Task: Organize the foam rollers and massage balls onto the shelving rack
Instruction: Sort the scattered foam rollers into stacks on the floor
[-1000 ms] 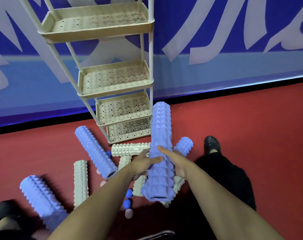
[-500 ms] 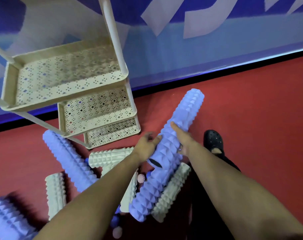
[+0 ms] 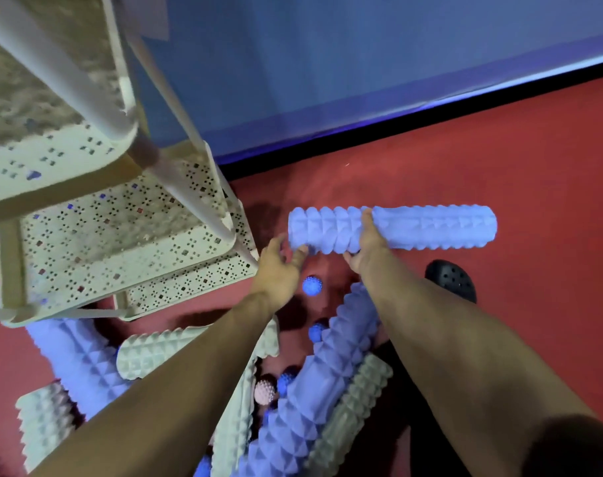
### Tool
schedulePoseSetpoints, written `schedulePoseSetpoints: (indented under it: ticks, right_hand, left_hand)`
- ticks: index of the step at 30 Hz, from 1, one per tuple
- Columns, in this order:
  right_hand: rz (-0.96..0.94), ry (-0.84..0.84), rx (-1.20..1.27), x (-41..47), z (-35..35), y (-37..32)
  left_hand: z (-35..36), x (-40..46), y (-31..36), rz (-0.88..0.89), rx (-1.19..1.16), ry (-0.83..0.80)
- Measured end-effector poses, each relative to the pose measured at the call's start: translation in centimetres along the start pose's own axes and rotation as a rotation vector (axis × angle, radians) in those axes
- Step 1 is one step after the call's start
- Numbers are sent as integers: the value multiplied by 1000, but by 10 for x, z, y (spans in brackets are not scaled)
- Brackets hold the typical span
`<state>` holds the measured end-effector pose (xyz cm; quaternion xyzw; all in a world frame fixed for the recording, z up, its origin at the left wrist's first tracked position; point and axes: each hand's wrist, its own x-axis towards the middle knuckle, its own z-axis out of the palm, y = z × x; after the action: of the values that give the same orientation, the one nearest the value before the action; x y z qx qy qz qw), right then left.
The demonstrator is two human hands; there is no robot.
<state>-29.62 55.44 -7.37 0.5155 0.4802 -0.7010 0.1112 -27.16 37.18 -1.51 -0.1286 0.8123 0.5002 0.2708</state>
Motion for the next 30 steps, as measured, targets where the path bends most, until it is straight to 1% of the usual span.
schedulePoseSetpoints:
  ticks: [3, 4, 7, 9, 10, 14, 17, 20, 24, 27, 30]
  right_hand:
    - [65, -51, -95, 30, -4, 17]
    - [99, -60, -97, 38, -4, 27]
    - [114, -47, -44, 46, -4, 45]
    - [157, -26, 3, 32, -2, 39]
    - [163, -8, -20, 30, -1, 39]
    - [89, 119, -69, 1, -1, 41]
    - [-24, 183, -289, -29, -4, 47]
    - [-217, 201, -529, -76, -10, 58]
    - [-442, 64, -809, -151, -8, 71]
    - [-583, -66, -952, -203, -1, 77]
    - [-701, -202, -1100, -255, 8, 87]
  left_hand:
    - [11, 11, -17, -11, -25, 2]
    - [13, 13, -21, -16, -40, -4]
    - [13, 15, -29, -11, -31, -30]
    - [8, 15, -32, -17, -41, -40]
    - [5, 14, -33, -18, -40, -41]
    - [-9, -6, -32, 2, -18, -58]
    - [-28, -34, -27, -8, -2, -93]
    - [-49, -70, -23, 44, 67, -94]
    - [-81, -122, -29, 138, 256, -73]
    - [-109, -164, -38, 198, 373, -61]
    - [-140, -208, -49, 224, 432, -40]
